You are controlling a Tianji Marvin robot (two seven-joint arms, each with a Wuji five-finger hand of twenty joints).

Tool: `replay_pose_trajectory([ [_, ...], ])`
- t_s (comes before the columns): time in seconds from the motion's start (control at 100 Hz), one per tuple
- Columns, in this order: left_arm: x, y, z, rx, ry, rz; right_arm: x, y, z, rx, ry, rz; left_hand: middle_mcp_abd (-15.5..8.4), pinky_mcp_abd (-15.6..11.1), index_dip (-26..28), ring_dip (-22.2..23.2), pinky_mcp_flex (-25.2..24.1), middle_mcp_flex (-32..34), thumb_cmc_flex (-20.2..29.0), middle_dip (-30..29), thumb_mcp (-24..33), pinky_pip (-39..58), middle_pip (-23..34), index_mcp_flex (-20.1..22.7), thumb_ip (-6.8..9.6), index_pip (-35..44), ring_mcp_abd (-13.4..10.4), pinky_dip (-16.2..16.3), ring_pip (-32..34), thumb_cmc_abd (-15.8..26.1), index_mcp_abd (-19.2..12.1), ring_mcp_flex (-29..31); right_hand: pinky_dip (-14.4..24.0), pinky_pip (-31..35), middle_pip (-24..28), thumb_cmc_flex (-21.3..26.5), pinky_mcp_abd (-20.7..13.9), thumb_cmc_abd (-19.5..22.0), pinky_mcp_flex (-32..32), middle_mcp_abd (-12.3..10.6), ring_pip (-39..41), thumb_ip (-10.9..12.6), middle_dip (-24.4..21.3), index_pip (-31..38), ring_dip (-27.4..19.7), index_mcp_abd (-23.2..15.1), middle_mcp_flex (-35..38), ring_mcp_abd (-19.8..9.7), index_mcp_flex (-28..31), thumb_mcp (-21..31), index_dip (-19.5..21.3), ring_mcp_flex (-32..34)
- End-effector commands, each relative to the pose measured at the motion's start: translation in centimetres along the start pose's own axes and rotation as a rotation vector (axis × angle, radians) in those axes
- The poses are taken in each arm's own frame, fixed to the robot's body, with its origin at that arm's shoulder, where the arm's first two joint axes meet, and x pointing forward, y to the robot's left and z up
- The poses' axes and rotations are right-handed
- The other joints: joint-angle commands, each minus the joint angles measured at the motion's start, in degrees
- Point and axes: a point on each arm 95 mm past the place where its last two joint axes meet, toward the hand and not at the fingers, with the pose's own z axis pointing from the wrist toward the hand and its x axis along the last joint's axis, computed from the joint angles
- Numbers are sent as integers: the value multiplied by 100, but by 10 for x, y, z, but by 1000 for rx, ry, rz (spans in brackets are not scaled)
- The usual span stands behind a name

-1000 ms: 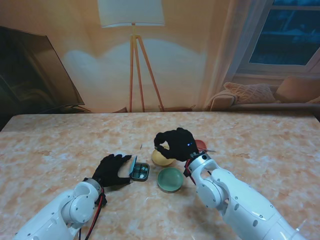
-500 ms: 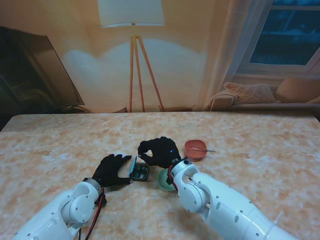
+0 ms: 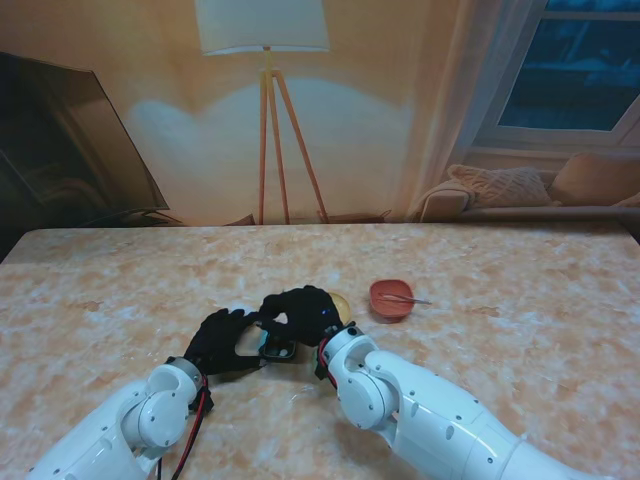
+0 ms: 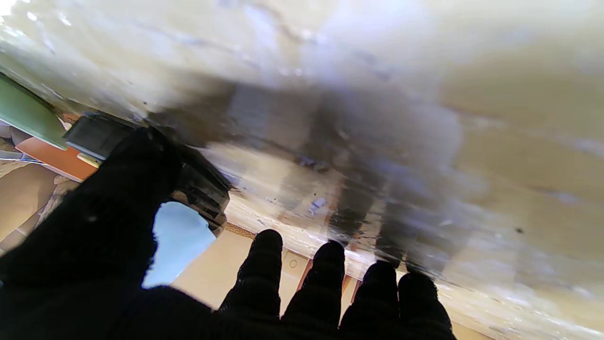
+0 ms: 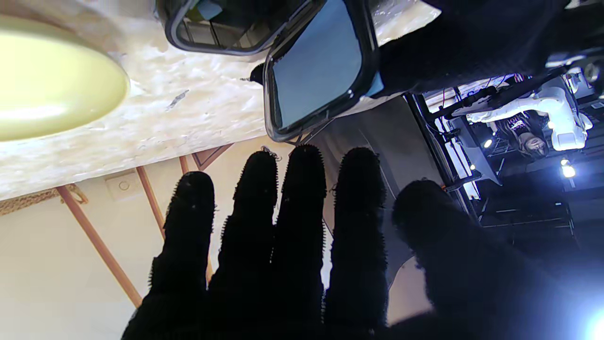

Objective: Refill the pill box with tweezers

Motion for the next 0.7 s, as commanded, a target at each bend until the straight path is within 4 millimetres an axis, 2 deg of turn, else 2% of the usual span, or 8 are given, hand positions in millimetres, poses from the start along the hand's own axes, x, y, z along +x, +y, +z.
replay_pose_trajectory([
  [0.0, -1, 27, -7, -76, -9, -19, 3, -9, -1, 33, -1, 8, -229, -227, 65, 117, 513, 75, 20, 137, -90, 894, 330, 113, -81, 32, -184, 261, 415, 89, -75, 301, 38, 37, 39, -123, -17, 267, -87, -71, -29, 112, -61, -56, -62, 16, -62, -128, 92, -122, 76, -79],
  [0.69, -3, 27, -9, -61, -10, -20, -28, -33, -12, 101, -110, 40, -233, -234, 81, 121, 515, 83, 31, 151, -81, 902, 354, 175, -80, 47, -182, 266, 426, 83, -38, 306, 160, 241, 205, -139, 81, 567, -32, 39, 218, 252, -23, -173, 29, 110, 265, 8, 519, -379, 285, 192],
])
